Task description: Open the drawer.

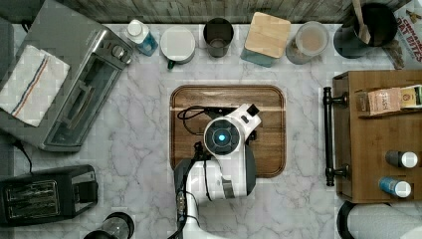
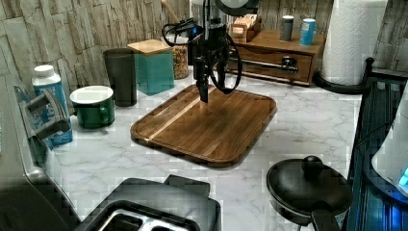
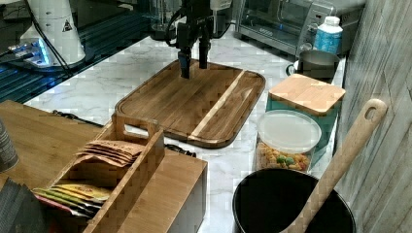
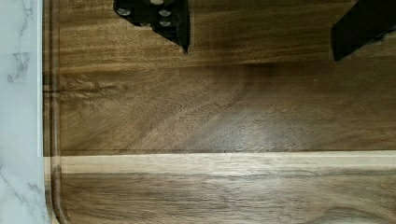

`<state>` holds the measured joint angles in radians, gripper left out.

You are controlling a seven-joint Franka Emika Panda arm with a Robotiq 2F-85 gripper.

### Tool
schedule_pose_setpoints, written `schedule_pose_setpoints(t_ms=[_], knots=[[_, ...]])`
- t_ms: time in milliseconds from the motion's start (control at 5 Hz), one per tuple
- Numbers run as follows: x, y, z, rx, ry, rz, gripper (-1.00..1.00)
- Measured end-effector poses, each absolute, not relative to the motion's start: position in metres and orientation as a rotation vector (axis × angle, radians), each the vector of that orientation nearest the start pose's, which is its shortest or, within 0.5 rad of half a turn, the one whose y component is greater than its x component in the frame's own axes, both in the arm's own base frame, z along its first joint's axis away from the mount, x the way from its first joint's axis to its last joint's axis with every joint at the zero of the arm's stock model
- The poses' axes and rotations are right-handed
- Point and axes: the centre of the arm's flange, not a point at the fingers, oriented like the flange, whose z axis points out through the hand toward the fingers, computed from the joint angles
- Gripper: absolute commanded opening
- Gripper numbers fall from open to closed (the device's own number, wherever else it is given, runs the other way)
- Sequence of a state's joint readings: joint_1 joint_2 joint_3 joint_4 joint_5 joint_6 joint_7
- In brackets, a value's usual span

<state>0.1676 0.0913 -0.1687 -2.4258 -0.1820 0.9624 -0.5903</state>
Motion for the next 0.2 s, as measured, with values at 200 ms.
schedule_pose_setpoints(t_ms=[200], knots=[[0.492, -0.0056, 0.2722, -3.259, 0.098, -0.045, 1.0]])
